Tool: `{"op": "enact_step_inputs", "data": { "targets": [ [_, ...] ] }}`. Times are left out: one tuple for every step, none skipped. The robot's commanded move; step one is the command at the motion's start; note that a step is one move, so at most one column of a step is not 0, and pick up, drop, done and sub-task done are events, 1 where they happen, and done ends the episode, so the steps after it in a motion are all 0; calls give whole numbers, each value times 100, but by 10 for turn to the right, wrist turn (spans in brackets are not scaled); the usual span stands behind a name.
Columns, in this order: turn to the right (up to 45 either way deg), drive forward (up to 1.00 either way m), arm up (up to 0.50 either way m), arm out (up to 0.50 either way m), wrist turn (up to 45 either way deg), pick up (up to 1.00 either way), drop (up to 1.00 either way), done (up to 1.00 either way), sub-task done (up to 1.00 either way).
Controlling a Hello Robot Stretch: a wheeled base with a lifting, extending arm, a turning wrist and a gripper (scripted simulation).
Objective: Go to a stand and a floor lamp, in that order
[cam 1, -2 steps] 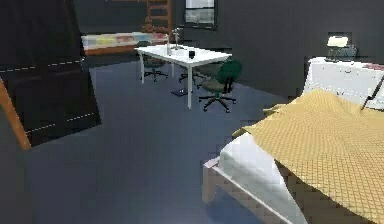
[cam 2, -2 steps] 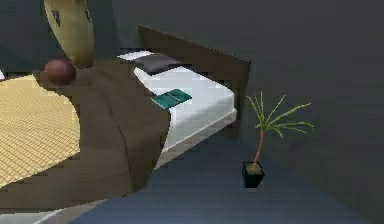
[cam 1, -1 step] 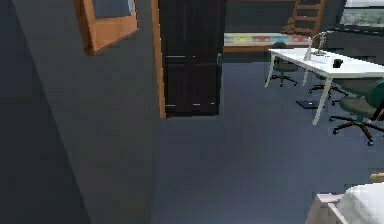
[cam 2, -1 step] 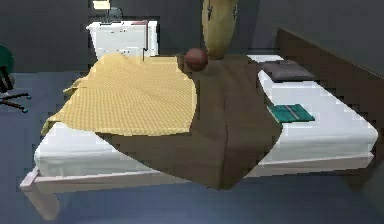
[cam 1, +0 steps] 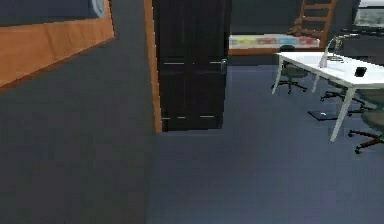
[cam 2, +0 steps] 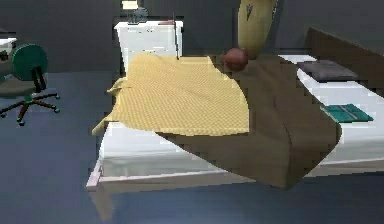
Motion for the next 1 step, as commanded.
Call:
{"op": "enact_step_inputs", "data": {
  "targets": [
    [210, 0, 0, 0, 0, 0, 0, 0, 0]
  ]
}}
